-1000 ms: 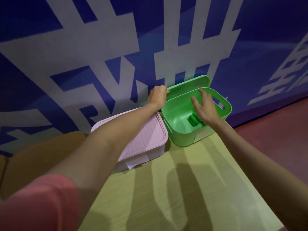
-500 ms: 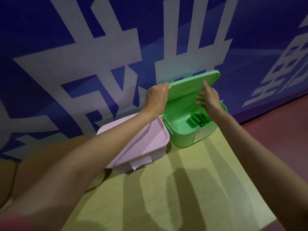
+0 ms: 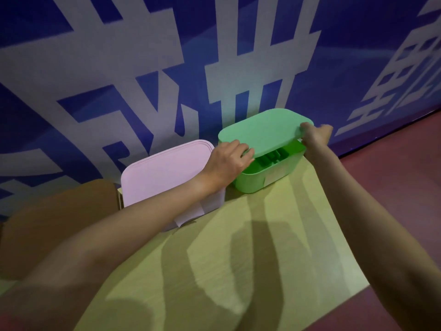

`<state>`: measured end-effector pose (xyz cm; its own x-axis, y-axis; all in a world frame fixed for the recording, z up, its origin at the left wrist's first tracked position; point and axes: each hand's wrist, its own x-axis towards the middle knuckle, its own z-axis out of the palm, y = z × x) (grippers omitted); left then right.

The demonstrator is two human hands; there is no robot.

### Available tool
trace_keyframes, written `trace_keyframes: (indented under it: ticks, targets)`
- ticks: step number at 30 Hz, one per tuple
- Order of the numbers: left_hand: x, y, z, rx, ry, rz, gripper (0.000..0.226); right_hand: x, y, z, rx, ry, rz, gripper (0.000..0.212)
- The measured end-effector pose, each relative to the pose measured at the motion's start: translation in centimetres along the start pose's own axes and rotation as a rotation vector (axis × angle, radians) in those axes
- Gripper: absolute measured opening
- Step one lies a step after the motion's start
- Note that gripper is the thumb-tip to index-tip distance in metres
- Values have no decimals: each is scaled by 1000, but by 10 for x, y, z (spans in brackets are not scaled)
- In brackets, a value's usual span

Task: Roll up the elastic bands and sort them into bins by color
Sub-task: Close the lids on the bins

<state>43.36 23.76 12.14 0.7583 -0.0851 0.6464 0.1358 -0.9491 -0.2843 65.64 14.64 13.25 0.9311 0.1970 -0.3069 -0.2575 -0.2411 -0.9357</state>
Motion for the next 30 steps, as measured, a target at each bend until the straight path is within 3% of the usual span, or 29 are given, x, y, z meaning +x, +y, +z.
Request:
trace_keyframes:
  ticks: [7,16,19,23,30]
  targets:
    - [-3,10,7,-116,43,-63,13,-5,14,-10,-398,72,-253,47]
    - [-10,12,11,-132,42,48,10,-14,29,-8,-820,141,-399,39]
    - [-12,14,14,-124,51,69,8,-12,29,-7,-832,123,-433,34]
    - [-11,16,12,-121,73,96,5,-5,31,-2,-719,-38,-482,39]
    - [-2,17,6,-133,33,179,6,-3,26,6,-613,-58,-358,34]
